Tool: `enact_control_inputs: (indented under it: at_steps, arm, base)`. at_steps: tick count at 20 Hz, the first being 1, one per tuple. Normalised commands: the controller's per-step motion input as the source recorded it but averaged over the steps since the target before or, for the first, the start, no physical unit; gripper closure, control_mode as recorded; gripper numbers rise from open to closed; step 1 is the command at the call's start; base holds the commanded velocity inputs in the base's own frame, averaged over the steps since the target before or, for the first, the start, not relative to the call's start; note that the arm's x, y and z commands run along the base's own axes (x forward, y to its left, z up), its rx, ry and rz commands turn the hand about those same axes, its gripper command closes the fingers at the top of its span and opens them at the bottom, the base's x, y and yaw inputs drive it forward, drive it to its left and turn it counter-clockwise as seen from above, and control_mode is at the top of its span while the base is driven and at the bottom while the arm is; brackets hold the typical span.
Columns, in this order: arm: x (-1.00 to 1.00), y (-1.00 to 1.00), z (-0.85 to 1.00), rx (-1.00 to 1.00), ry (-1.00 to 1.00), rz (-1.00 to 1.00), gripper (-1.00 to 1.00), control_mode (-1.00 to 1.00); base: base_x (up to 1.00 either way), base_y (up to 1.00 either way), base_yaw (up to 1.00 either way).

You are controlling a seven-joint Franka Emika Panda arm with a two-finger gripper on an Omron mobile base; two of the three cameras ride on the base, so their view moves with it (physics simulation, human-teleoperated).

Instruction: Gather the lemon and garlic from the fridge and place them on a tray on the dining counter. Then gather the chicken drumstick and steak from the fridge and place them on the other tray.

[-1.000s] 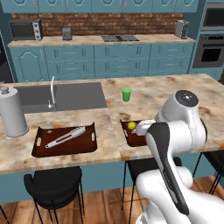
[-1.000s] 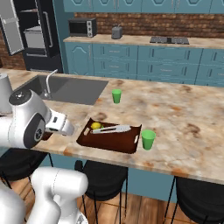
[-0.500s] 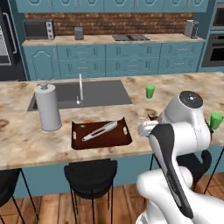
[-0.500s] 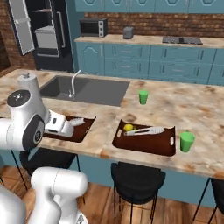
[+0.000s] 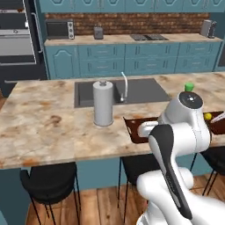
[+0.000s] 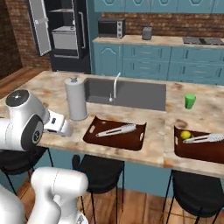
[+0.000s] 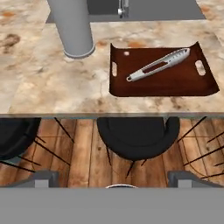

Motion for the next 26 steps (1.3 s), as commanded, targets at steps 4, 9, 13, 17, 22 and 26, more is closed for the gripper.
enact_control_inputs:
  at_steps: [4, 9, 13, 17, 22, 26]
  arm:
    - [0.0, 0.0, 0.0, 0.0, 0.0, 0.0, -1.0, 1.0]
    - [0.0, 0.0, 0.0, 0.0, 0.0, 0.0, -1.0, 1.0]
    - [0.0, 0.0, 0.0, 0.0, 0.0, 0.0, -1.0, 1.0]
    - [0.0, 0.0, 0.0, 0.0, 0.0, 0.0, -1.0, 1.0]
    - [0.0, 0.0, 0.0, 0.0, 0.0, 0.0, -1.0, 1.0]
    - [0.0, 0.0, 0.0, 0.0, 0.0, 0.0, -1.0, 1.0]
  base:
    - [-0.27, 1.0, 0.0]
    - [-0.26, 1.0, 0.0]
    - [-0.15, 1.0, 0.0]
    - [-0.05, 1.0, 0.0]
    - [0.01, 1.0, -0.01]
    - [0.25, 1.0, -0.06]
